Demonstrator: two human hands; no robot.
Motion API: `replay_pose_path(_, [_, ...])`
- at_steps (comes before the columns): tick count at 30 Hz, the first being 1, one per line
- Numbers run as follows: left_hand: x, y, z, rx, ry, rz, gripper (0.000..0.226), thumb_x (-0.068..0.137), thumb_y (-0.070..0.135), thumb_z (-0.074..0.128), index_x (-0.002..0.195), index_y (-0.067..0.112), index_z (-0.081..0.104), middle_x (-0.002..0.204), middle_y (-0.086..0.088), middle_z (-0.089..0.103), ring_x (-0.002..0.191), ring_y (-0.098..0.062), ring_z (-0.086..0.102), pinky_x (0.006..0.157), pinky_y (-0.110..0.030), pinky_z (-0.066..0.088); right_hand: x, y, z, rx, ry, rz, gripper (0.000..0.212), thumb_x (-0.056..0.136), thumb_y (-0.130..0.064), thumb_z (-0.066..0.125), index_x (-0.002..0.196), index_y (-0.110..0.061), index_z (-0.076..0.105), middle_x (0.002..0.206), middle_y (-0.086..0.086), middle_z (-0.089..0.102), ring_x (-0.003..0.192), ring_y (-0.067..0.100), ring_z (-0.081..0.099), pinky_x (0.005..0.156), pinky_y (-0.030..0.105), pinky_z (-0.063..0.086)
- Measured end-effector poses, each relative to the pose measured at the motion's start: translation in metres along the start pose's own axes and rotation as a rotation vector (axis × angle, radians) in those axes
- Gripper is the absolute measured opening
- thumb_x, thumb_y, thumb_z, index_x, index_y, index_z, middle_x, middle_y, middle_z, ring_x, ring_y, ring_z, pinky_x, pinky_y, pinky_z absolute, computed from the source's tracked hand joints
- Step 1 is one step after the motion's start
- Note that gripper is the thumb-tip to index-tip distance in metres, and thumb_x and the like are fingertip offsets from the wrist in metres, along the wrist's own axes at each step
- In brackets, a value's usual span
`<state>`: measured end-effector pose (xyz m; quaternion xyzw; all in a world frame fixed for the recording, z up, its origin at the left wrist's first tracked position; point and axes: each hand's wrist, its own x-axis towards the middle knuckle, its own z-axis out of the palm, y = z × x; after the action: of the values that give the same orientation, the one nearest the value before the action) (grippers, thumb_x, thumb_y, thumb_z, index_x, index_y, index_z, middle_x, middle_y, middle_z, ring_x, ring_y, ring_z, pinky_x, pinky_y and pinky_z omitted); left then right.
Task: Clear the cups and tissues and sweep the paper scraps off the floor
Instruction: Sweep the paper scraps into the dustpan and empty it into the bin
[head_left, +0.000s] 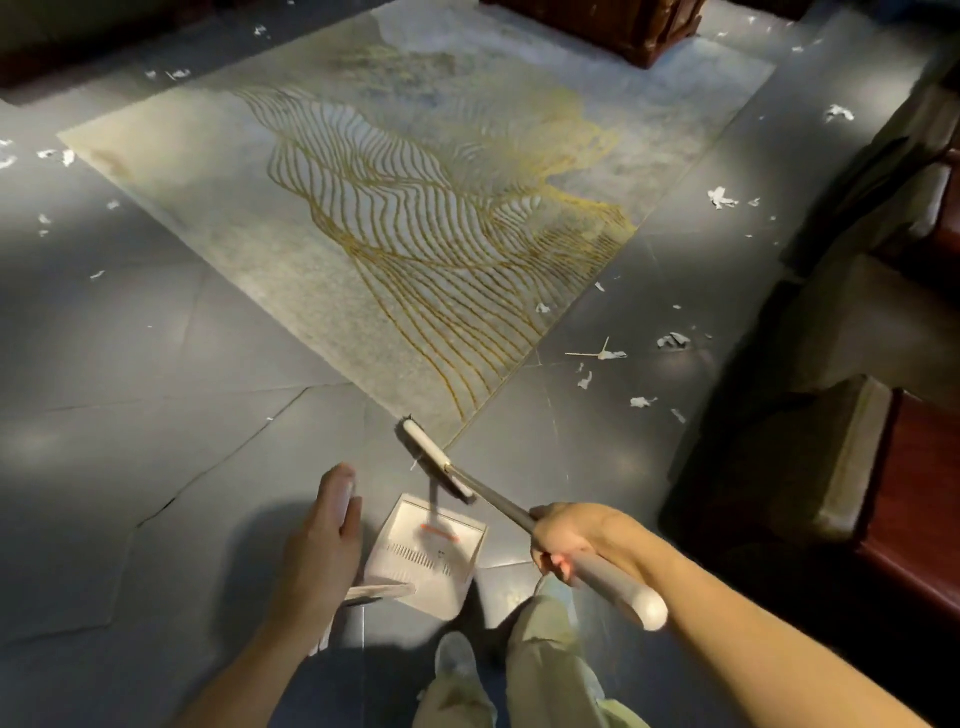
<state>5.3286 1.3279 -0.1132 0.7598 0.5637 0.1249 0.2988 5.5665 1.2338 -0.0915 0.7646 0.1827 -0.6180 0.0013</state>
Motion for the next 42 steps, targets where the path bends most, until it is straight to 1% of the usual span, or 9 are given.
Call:
replay_pose_path(4, [-0.024,-0.037,-0.020,-0.066,0.084,-0.138,0.021,0.097,0.025,0.045,0.118,0.026,0.045,0.092,-0.006,0.062,0.081,-0.034,0.062,0.069,-0.038,0.052,0.011,-0.030,-0.003,-0.095,0.027,-0.037,0.017,0.088,0.000,0.041,0.083,-0.008,0.056,0.063,0.006,0.050,0.048,0.012,0.043,0.050,0.021,0.041])
replay_pose_path(13, [-0.019,-0.071,-0.030,-0.140,0.172,-0.244,0.025,0.096,0.018,0.049,0.120,0.015,0.051,0.109,-0.014,0.063,0.097,-0.037,0.060,0.082,-0.045,0.049,0.050,-0.043,0.055,-0.167,-0.066,-0.158,0.023,0.082,0.005,0.050,0.075,-0.017,0.045,0.073,0.004,0.049,0.056,0.011,0.054,0.047,0.018,0.045])
replay_pose_path(17, [-0.009,-0.068,-0.033,-0.116,0.143,-0.192,0.024,0.096,0.019,0.048,0.120,0.016,0.048,0.105,-0.012,0.063,0.089,-0.032,0.061,0.074,-0.038,0.051,0.029,-0.034,0.083,-0.187,-0.190,-0.140,0.025,0.091,-0.006,0.049,0.072,-0.020,0.041,0.068,-0.003,0.042,0.031,-0.001,0.048,0.035,0.009,0.035])
replay_pose_path(19, [-0.007,-0.064,-0.034,-0.135,0.136,-0.171,0.022,0.096,0.019,0.048,0.118,0.018,0.048,0.100,-0.010,0.062,0.081,-0.026,0.059,0.066,-0.032,0.047,0.017,-0.043,0.076,-0.324,-0.273,-0.103,0.005,0.086,-0.005,0.053,0.083,-0.009,0.053,0.065,0.001,0.046,0.043,0.010,0.047,0.046,0.017,0.038])
replay_pose_path(21, [-0.005,-0.058,-0.035,-0.141,0.108,-0.157,0.022,0.096,0.018,0.048,0.118,0.018,0.049,0.093,-0.009,0.060,0.074,-0.022,0.056,0.059,-0.028,0.042,0.008,-0.047,0.058,-0.420,-0.280,-0.099,0.015,0.082,-0.004,0.055,0.096,-0.009,0.055,0.065,0.004,0.046,0.051,0.015,0.041,0.052,0.022,0.035])
replay_pose_path(25, [0.001,-0.036,-0.034,-0.120,0.062,-0.086,0.023,0.095,0.016,0.049,0.118,0.016,0.049,0.068,-0.004,0.049,0.057,-0.018,0.049,0.050,-0.025,0.037,-0.005,-0.026,0.022,-0.237,-0.281,-0.073,0.043,0.081,0.004,0.051,0.120,-0.014,0.053,0.066,0.006,0.044,0.042,0.011,0.039,0.043,0.019,0.035])
replay_pose_path(29, [0.027,-0.004,-0.021,-0.128,0.094,-0.050,0.026,0.094,0.016,0.053,0.118,0.008,0.053,0.074,-0.016,0.060,0.072,-0.041,0.060,0.064,-0.033,0.038,-0.009,0.012,-0.015,-0.025,-0.210,-0.082,0.072,0.082,0.007,0.049,0.141,-0.031,0.033,0.067,0.004,0.051,0.038,0.008,0.041,0.037,0.018,0.039])
replay_pose_path(34, [0.080,0.052,0.012,-0.178,0.085,0.019,0.021,0.094,0.018,0.052,0.112,0.027,0.052,0.076,-0.010,0.056,0.070,-0.037,0.054,0.064,-0.034,0.038,-0.012,0.046,-0.088,0.287,-0.130,-0.038,0.052,0.087,0.009,0.037,0.124,-0.026,0.043,0.039,-0.001,0.042,0.029,0.007,0.037,0.031,0.014,0.032])
replay_pose_path(42, [0.168,0.175,0.097,-0.157,-0.003,0.162,0.020,0.094,0.024,0.050,0.109,0.036,0.047,0.075,-0.009,0.057,0.066,-0.034,0.053,0.061,-0.034,0.038,0.025,0.091,-0.221,0.537,0.080,-0.056,0.041,0.087,0.006,0.044,0.123,-0.015,0.052,0.057,0.006,0.049,0.035,0.009,0.042,0.033,0.017,0.037])
